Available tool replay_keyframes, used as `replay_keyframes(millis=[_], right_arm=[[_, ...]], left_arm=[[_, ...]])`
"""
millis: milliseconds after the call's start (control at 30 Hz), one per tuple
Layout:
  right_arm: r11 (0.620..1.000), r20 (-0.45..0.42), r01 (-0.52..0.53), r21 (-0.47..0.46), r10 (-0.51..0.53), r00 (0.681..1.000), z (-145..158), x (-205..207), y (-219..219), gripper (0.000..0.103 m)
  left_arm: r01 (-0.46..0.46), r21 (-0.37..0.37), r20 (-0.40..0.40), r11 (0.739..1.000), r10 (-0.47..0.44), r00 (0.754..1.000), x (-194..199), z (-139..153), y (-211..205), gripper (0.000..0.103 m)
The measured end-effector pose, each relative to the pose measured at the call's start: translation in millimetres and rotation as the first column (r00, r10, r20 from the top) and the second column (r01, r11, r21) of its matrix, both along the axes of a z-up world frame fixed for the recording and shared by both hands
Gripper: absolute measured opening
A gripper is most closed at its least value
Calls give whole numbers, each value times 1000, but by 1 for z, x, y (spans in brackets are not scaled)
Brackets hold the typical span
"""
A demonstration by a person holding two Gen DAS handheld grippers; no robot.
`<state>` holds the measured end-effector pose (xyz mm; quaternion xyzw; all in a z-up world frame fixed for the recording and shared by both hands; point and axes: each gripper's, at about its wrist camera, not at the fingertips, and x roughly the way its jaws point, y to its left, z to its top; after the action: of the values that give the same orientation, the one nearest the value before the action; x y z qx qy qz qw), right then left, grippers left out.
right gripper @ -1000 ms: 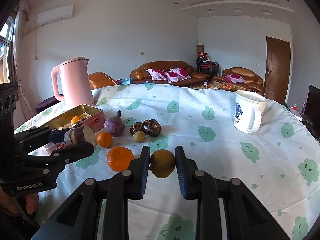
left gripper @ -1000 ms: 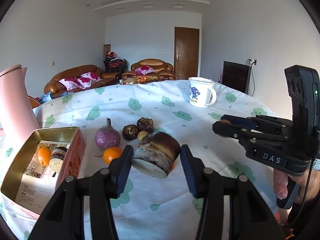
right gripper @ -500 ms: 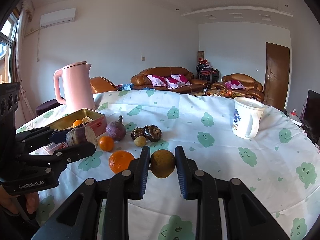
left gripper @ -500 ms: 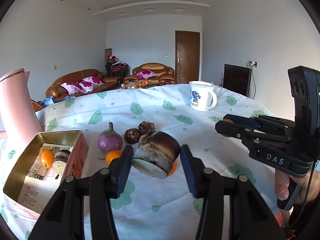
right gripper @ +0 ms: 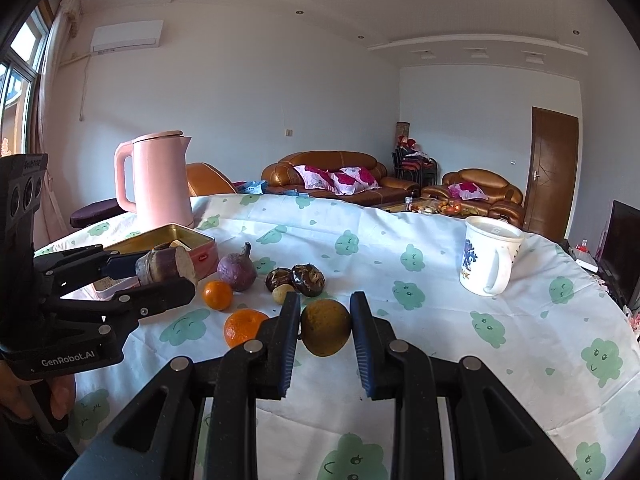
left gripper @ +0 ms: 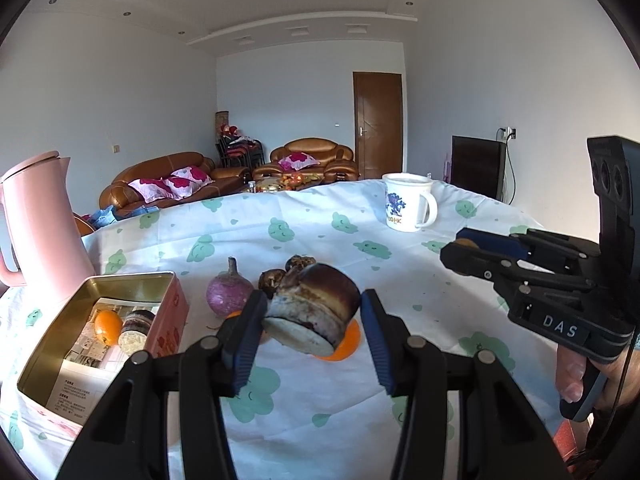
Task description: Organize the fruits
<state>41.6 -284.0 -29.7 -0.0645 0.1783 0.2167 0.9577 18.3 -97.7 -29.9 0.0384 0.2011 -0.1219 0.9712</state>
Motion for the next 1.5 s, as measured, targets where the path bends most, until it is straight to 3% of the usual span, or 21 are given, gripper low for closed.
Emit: replay_keyframes(millis=[267,533,900,1200,1500], right_arm=[[1000,-7,-18,-3,18,1000,3,-1,5,27],[998,15,-65,-8,65,998,27,-2,18,27],[990,39,-131,-44,133,990,50,8,57,27],[974,55,-211,-78,216,975,71,21,107,27],[947,14,-301,-113,304,953,61,30,166,27]], left_arm=[[-26,5,15,1000,26,1000,-2,3,10,50],[-60,6,26,998,59,998,-3,8,24,50],[-147,-27,12,989,147,989,1,12,69,50],[-273,-44,-10,961,273,962,8,14,129,50],[-365,-41,-48,930,363,930,14,11,178,50]])
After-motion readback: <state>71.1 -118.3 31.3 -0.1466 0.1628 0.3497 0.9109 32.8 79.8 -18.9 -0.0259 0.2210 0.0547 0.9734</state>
